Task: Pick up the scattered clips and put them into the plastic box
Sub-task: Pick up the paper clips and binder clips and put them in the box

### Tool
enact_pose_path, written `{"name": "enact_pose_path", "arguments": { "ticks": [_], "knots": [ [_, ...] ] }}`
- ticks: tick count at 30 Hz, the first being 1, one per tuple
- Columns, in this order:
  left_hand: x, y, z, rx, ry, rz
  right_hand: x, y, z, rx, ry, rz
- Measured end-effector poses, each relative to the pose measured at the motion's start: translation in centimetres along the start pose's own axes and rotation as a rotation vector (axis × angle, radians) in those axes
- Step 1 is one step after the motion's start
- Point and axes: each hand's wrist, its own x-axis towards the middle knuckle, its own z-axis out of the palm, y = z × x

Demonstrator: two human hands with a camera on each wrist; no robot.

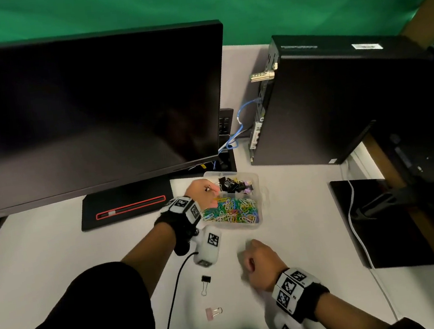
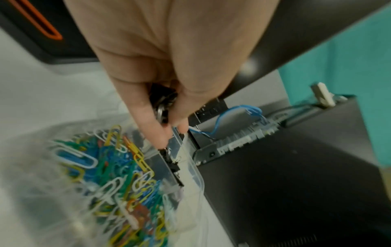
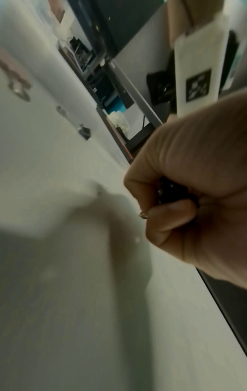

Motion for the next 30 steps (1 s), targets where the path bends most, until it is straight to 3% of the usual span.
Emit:
{"name": "enact_pose_path", "arguments": {
  "ticks": [2,8,13,18,26,30],
  "knots": [
    [1.2,0.6,-0.2,-0.217,0.008,-0.004,0.2,-0.1,-1.3,0.017,0.008,-0.014],
    [3.0,1.0,0.9,-0.526,0.113,-0.068,2.9,-1.3,-6.8,0.063,0.102,-0.047],
    [2.7,1.0,-0.2,-0.539,0.099,-0.112,7.6,-2.2,-10.9,0.035,0.237,0.018],
    [0.9,1.2,-1.7,-0.538,0.052,-0.059,11.6,-3.1,-12.7,0.034,0.309,0.102],
    [-2.8,-1.9,-3.3,-0.279,-0.007,0.035,12.8,-2.1,-12.5,0.064,0.308,0.12],
    [-4.4,-6.3,-3.3,0.387,-0.072,0.134,10.5,-2.1,-12.2,0.053,0.382,0.07]
  ]
}}
